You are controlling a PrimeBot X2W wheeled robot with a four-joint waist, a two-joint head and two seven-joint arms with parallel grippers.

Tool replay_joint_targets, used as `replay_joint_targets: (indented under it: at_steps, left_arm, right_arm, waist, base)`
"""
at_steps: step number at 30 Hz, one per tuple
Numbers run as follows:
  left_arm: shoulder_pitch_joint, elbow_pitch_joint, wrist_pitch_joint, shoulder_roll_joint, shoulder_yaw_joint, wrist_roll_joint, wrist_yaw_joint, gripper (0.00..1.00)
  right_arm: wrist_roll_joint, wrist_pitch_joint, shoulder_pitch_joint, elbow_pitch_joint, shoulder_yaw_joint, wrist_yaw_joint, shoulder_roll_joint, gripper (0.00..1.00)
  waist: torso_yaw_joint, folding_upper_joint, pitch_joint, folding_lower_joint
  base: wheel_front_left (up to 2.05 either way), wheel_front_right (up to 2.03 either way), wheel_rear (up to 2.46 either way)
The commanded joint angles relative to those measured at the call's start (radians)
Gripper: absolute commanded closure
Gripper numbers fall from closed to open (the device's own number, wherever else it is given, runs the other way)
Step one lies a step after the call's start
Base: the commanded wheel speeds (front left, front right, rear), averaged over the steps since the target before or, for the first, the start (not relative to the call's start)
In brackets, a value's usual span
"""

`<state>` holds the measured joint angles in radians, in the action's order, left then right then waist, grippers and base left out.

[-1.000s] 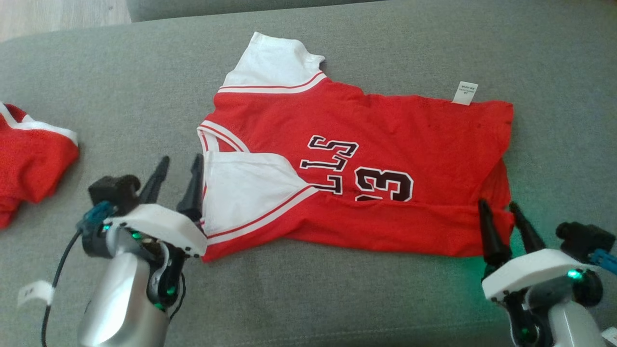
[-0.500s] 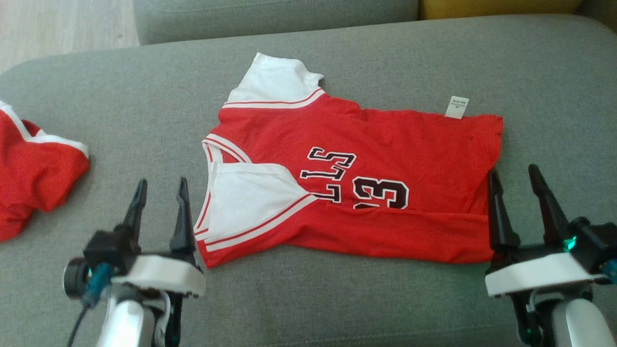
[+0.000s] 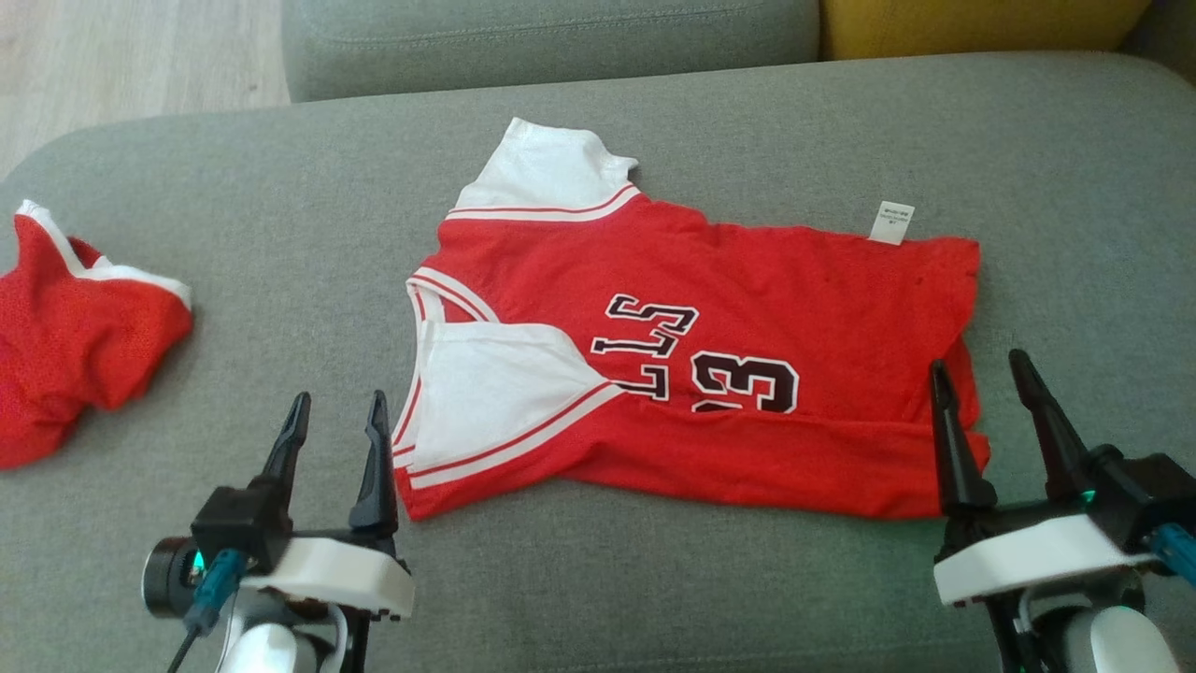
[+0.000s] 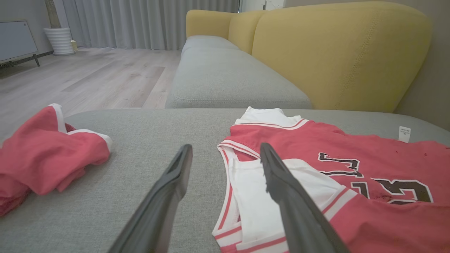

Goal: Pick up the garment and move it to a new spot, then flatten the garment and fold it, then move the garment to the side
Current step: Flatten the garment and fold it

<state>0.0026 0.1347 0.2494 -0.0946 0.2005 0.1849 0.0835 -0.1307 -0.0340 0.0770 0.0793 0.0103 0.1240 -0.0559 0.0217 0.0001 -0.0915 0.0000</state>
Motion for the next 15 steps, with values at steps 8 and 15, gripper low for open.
replay_joint_targets:
  at_steps: [8,15]
  left_arm:
    - [-0.048,-0.016,0.012,-0.008,-0.023,0.008,-0.003,0.0]
    - [-0.108,0.066,-0.021,0.001,0.01,0.041,-0.051,0.0]
  right_arm:
    - [0.004,0.012,-0.009,0.044,0.026,0.007,-0.012,0.0]
    - [-0.017,0.016,-0.019,0.037,0.03,0.007,-0.008,0.0]
  waist:
    - [-0.016,-0.0001,-0.009,0.0]
    - [-0.025,-0.0001,-0.031,0.0]
  base:
    - [0.0,0.0,0.0]
    - [0.0,0.0,0.0]
